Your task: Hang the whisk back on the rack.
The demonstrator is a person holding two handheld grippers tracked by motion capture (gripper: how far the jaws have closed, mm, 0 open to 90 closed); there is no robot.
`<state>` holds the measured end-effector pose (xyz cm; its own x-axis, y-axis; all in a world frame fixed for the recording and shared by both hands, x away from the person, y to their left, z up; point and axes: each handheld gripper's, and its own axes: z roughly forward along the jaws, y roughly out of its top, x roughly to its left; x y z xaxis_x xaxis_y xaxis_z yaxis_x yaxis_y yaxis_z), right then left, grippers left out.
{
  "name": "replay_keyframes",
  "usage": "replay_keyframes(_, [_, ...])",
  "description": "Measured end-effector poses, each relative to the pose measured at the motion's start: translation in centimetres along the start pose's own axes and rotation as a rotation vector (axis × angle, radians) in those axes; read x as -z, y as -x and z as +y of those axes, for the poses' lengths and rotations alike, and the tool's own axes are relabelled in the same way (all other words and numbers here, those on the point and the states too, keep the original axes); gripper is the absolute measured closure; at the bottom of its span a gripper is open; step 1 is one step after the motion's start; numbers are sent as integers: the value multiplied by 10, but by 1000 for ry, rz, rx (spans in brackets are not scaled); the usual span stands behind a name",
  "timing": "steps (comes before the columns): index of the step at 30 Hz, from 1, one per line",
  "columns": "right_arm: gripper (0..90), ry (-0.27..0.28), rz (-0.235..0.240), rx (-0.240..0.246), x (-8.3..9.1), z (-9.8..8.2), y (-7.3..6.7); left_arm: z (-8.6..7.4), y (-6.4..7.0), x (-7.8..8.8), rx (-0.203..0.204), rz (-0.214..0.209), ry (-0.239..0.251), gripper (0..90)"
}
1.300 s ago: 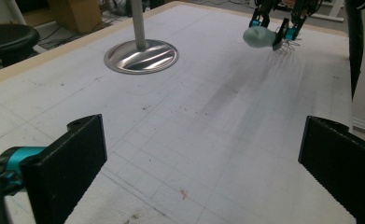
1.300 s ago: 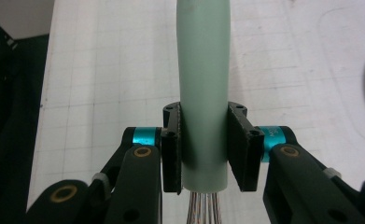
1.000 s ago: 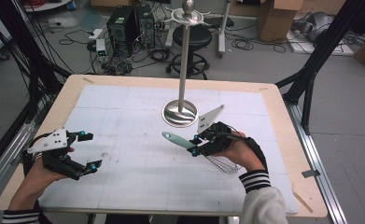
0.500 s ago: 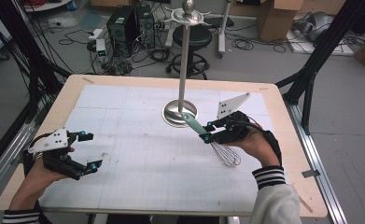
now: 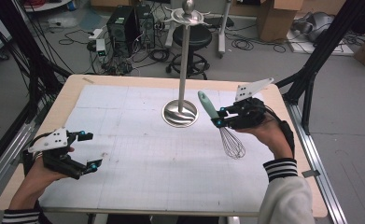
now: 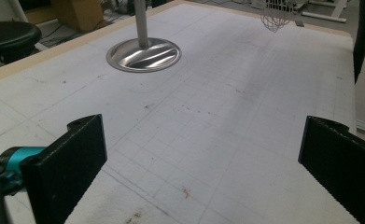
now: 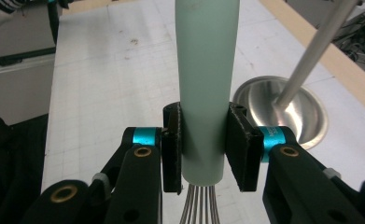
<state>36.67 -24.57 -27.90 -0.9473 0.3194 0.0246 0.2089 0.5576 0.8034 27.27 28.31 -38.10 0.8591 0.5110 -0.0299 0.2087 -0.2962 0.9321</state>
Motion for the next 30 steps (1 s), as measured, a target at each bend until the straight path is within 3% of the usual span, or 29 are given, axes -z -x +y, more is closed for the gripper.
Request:
replay_keyframes(16, [695, 71, -24, -35, 34, 19, 31, -1, -2, -1, 2, 3, -7, 17])
replay_keyframes(30, [695, 106, -36, -33, 51, 51, 58, -1, -2, 1, 4, 15, -6, 17])
